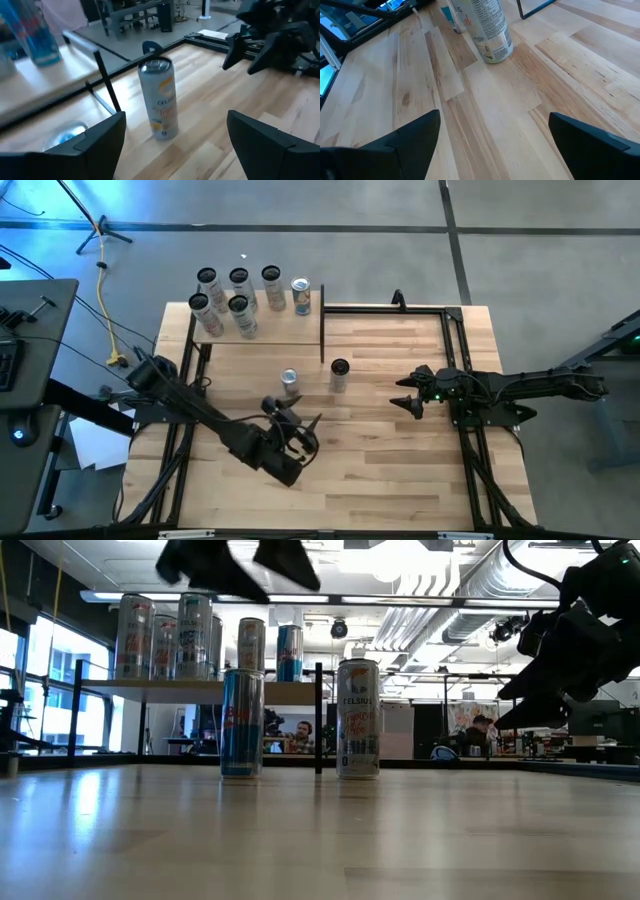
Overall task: Place canned beverage on shelf
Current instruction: Put the blue soda can on the shelf aligned with the other blue soda can
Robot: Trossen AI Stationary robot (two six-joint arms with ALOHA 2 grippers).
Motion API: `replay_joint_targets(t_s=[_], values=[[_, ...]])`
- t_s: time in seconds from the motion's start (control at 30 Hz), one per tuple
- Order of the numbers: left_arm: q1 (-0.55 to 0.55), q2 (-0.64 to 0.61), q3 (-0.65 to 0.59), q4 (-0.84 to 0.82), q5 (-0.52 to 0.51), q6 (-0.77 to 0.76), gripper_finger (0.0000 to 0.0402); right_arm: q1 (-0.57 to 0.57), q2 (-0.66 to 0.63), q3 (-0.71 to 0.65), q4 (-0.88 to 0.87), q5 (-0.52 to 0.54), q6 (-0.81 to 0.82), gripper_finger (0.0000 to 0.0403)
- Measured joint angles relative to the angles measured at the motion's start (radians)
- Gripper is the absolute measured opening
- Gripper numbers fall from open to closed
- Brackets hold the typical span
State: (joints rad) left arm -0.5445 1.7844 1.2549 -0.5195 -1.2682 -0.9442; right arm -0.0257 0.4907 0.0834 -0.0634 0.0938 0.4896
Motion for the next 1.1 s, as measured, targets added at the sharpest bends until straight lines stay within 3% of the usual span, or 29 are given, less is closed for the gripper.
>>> replay_joint_targets(t_s=[0.2,0.4,0.73,0.9,1.1], values=[[0.017,0.000,-0.115,0.163,-0.003,-0.049,0.0316,0.000,0.000,0.000,0.000,0.000,0.000,0.0360],[0.006,0.000,-0.130,0.229,-0.023,-0.049,0.0316,0.000,0.000,0.000,0.000,-0.001,0.000,0.0360],[-0.032,0.073,-0.129,0.135,-0.068,-0.052,0.0317,0.000,0.000,0.000,0.000,-0.004,0.000,0.0360],[-0.077,0.210,-0.130,0.119,-0.296,-0.178,0.0317,0.000,0.000,0.000,0.000,-0.006,0.000,0.0360],[-0.068,0.296,-0.129,0.006,-0.302,-0.416,0.0317,0.000,0.000,0.000,-0.002,-0.005,0.000,0.0360]])
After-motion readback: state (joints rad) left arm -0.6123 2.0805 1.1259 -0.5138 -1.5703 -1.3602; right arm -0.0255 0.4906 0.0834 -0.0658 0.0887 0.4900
